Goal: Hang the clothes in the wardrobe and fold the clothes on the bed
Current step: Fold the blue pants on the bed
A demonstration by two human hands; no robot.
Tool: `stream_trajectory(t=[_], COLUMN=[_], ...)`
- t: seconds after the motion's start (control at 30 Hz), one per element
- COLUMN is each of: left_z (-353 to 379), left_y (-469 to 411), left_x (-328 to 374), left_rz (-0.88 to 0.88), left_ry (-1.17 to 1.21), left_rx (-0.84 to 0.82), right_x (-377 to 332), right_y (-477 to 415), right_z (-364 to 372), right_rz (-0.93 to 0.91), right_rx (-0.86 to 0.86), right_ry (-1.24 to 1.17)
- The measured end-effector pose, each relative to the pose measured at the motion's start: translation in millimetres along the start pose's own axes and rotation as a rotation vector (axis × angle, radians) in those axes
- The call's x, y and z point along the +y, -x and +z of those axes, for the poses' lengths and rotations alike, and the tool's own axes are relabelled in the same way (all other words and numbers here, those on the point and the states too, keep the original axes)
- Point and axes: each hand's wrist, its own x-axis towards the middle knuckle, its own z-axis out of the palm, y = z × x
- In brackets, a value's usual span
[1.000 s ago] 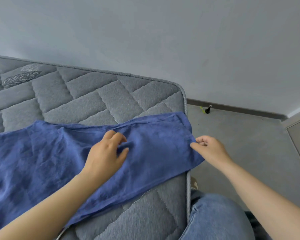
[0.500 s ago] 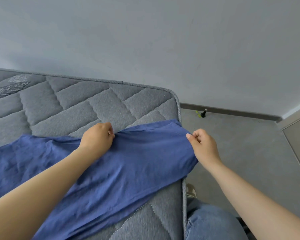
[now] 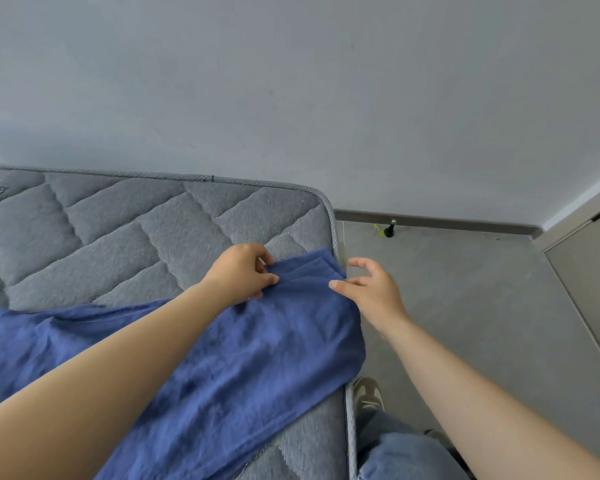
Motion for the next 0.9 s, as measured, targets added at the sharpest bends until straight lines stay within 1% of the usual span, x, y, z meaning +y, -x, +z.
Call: stream_trajectory(t=[0.07, 0.13, 0.2, 0.27, 0.4, 0.47, 0.53, 0.57, 0.67, 0.7, 0.8, 0.9], left_z=[3.5, 5.1, 7.0, 11.2, 26.0, 29.5, 28.4, 26.3, 15.9, 11.4, -7.7, -32.0], left_y=[-10.5, -18.7, -25.6, -30.3, -29.4, -24.2, -13.5, -6.0, 25.4, 37.8, 79.5, 131.8], left_x=[7.7, 13.8, 18.2, 20.7, 19.8, 18.2, 16.5, 14.9, 3.1, -2.9, -23.0, -53.9], left_rz=[-0.009, -0.010, -0.004, -0.010, -0.013, 0.010, 0.049, 0.071, 0.112, 0.113, 0.084, 0.021], left_ry=[-0.029, -0.058, -0.058, -0.092, -0.211, -0.195, -0.126, -0.090, -0.034, -0.023, 0.021, 0.058], left_rx=[-0.060, -0.078, -0.004, 0.088, 0.139, 0.176, 0.208, 0.220, 0.261, 0.274, 0.321, 0.391], right_x=[-1.5, 0.7, 6.9, 12.9, 14.9, 14.4, 16.7, 17.0, 9.4, 4.9, -11.4, -22.9], right_y=[-0.3, -0.9, -0.5, 0.7, 0.4, 1.7, 6.5, 10.0, 27.9, 35.6, 64.0, 97.6], right_z=[-1.3, 0.7, 5.1, 10.8, 16.2, 15.2, 13.5, 12.3, 10.9, 13.0, 28.2, 55.1], right_rz=[-0.041, -0.083, -0.109, -0.141, -0.224, -0.207, -0.179, -0.186, -0.272, -0.312, -0.404, -0.437], right_rx=[-0.018, 0.064, 0.153, 0.187, 0.219, 0.167, 0.127, 0.158, 0.340, 0.346, 0.205, 0.066], right_ry=[-0.061, -0.068, -0.064, -0.007, 0.227, 0.378, 0.482, 0.502, 0.478, 0.462, 0.449, 0.478])
